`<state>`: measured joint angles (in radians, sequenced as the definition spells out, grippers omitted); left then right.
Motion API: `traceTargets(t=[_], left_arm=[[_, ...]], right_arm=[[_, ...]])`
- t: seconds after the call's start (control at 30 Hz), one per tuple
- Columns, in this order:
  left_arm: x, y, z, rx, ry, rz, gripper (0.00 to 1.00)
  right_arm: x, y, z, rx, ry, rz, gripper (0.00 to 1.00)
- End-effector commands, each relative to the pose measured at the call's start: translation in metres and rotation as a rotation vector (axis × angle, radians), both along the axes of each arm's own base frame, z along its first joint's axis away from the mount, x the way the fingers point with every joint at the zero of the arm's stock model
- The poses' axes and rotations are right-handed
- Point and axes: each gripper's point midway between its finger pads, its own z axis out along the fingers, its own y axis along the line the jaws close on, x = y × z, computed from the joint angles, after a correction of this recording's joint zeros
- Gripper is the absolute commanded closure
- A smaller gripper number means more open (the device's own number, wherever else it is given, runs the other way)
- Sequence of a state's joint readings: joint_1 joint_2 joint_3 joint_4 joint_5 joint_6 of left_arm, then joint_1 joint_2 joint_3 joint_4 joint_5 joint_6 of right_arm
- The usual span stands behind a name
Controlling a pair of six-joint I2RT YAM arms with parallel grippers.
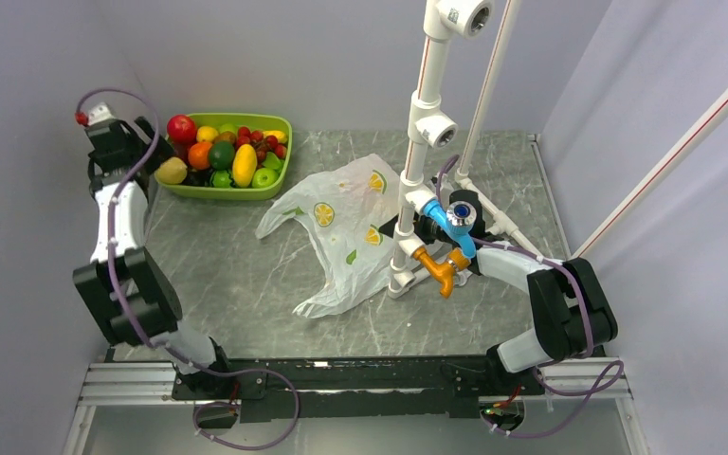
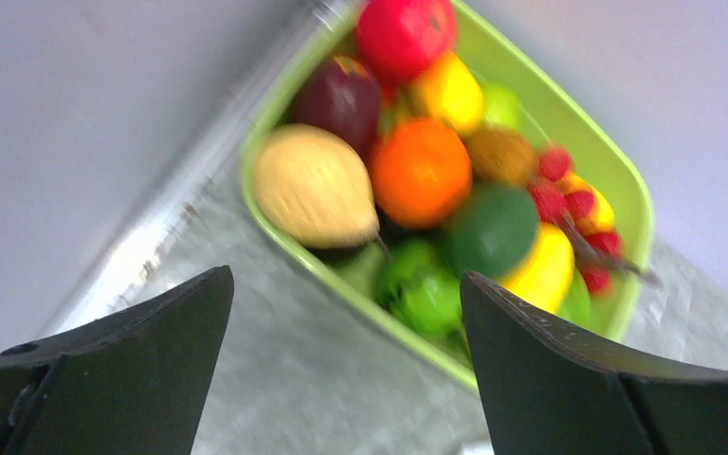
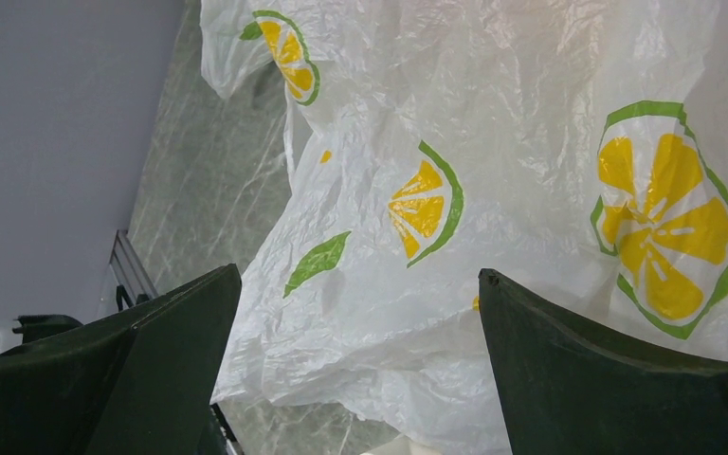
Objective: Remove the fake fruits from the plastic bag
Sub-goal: Place the fake fruit in the bin, then adjust the plastic bag at the center of the board.
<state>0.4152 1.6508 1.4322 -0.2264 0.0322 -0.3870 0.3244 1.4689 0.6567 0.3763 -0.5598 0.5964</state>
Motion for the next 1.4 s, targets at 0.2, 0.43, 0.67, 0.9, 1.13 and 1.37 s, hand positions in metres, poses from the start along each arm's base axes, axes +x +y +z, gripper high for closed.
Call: traceTargets(t=[0.2,0.43,0.67,0.9,1.13,1.37], left_arm=[[-0.092,-0.238,-0.036,-0.29,-0.091,-0.618,0.13],[-0.172,-0.369,-0.077,-0.374,-0.075,-1.013,0.11],[-0.207,-0.431,-0.119,-0.487,0.069,-1.165,0.19],[-0.184,-0.453,-0.154,-0.52,0.163,-1.076,0.34],[-0.161,-0.501,-0.13,-0.69,0.033,-1.134,0.65],[-0.12,-0.552,-0.071,-0.647,-0.231,-1.138,0.93]], right_arm=[[0.007,0.002,0.011,0.01,-0.038,-0.014,0.01],[0.005,-0.002,0.016,-0.014,-0.056,-0.028,0.01],[0.002,0.002,0.02,-0.008,-0.06,-0.009,0.01],[0.002,0.0,0.021,-0.018,-0.066,-0.024,0.01],[0.009,-0.012,0.025,-0.064,-0.06,-0.105,0.01],[0.022,-0.057,0.037,-0.145,0.007,-0.378,0.04]])
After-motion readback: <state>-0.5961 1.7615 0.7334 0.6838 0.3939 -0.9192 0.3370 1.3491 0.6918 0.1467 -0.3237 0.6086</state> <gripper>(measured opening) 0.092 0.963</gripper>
